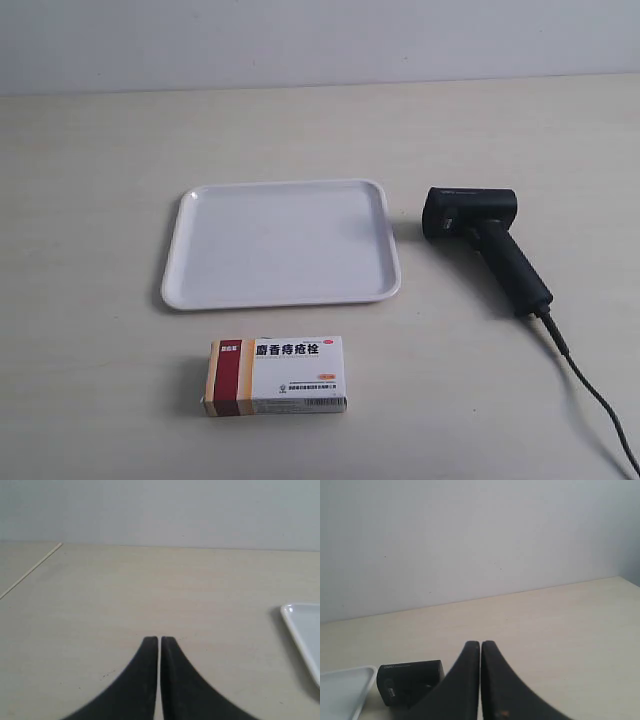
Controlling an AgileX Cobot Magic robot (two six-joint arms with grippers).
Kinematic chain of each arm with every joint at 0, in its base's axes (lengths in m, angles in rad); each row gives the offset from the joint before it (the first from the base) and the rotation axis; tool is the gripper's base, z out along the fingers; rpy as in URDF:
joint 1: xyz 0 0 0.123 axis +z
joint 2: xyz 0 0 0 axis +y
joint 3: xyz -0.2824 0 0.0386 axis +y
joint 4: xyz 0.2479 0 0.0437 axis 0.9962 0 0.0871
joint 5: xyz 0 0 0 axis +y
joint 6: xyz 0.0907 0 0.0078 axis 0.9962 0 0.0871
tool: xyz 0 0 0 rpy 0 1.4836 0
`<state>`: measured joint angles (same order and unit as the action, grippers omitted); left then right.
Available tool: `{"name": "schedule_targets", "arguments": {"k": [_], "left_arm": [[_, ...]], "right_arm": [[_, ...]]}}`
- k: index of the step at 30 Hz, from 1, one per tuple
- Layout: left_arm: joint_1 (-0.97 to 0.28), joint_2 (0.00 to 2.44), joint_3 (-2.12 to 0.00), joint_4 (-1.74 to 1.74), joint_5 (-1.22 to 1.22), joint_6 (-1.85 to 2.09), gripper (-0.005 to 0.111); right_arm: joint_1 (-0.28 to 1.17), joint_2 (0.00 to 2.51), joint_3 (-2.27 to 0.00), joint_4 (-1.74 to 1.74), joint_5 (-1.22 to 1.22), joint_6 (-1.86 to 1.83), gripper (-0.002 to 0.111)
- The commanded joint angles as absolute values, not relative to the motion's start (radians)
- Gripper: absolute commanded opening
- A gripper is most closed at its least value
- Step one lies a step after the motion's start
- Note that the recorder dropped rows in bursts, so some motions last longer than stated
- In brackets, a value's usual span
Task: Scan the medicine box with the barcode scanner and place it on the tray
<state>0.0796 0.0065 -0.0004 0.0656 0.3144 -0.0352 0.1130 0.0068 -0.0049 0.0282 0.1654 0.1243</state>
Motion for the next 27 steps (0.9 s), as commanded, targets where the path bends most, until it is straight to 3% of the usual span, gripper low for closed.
{"name": "schedule_targets", "arguments": {"k": [1,21,27], "left_arm": [[0.08,0.0,0.0,0.069,0.311,-0.03,0.005],[0.08,0.0,0.0,0.069,0.292,-0.03,0.005],[0.08,0.0,0.0,-0.018,-0.062,-0.252,0.005]], "right_arm": [[0.115,0.0,0.0,0.018,0.163,0.124,0.002],[0.115,0.0,0.0,0.018,0.178,0.124,0.002],[0.115,0.0,0.0,0.027,0.113,0.126,0.002]]}}
